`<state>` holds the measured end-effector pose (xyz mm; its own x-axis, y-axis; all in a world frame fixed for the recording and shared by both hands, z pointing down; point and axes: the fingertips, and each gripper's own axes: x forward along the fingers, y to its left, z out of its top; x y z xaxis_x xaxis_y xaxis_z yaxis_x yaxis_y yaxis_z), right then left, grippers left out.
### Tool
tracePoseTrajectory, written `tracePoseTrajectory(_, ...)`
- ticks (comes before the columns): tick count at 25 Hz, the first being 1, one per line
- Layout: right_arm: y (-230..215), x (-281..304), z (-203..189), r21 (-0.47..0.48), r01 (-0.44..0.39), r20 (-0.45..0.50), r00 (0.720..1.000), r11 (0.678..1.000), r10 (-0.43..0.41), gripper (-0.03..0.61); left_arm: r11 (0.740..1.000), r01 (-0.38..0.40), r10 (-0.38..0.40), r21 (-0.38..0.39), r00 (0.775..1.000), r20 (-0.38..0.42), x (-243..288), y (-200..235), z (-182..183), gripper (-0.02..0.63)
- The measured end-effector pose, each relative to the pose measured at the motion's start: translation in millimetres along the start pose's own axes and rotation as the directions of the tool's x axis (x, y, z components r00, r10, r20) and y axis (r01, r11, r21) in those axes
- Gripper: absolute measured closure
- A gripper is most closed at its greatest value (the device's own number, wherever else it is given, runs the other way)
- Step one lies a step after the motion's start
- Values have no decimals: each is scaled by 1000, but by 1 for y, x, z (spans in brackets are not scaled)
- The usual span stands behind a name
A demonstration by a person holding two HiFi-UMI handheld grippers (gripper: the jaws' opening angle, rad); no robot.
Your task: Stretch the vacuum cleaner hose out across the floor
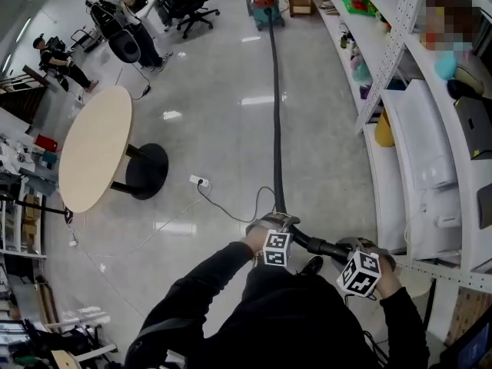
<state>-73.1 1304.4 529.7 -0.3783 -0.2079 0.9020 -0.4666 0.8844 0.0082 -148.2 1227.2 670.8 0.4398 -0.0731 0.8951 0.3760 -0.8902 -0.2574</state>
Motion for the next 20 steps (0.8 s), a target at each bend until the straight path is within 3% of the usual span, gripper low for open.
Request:
tracePoseTrajectory(4,16,23,-32,56,-1,-33,999,998,3,426,990,-53,37,-133,992,-118,27,-18,2,396)
tracePoseTrajectory(7,21,44,-42,78,-48,-38,998,996,51,426,983,-140,106,-122,962,-251,36,-20,-15,385)
tracePoseTrajectory(8,23,48,-42,82,-57,-39,997,995,60,426,979,-188,156,-81,940,-302,36,-18,-22,380)
tracePoseTrajectory(11,24,54,-54,95,-28,-107,994,995,38,426,944,-322,322,78,839,-439,29,-19,-48,380)
tracePoseTrajectory(12,21,58,-63,106,-3,-151,988,994,19,426,937,-342,337,75,821,-462,28,-23,-59,380)
tracePoseTrajectory(13,15,63,-73,122,25,-196,981,992,0,426,937,-350,309,2,824,-475,27,-30,-70,382)
tracePoseTrajectory(14,9,69,-83,142,50,-237,971,989,-15,426,927,-343,237,-151,850,-470,26,-37,-80,382)
tracePoseTrajectory(15,3,74,-93,162,68,-273,962,984,-22,426,874,-306,130,-378,896,-425,23,-44,-85,382)
tracePoseTrajectory(16,-2,79,-101,180,80,-303,953,980,-22,426,742,-215,11,-635,951,-309,17,-50,-80,382)
tracePoseTrajectory(17,-5,83,-107,195,84,-327,945,977,-16,426,520,-56,-81,-852,990,-115,12,-56,-65,382)
tracePoseTrajectory(18,-6,87,-111,206,86,-346,938,975,-9,426,242,141,-109,-960,987,118,8,-62,-43,382)
tracePoseTrajectory(19,-5,90,-114,212,88,-362,932,973,-6,426,-25,328,-69,-944,942,329,4,-67,-19,382)
tracePoseTrajectory(20,-3,93,-115,213,94,-374,927,972,-8,426,-224,471,4,-853,876,483,1,-69,5,382)
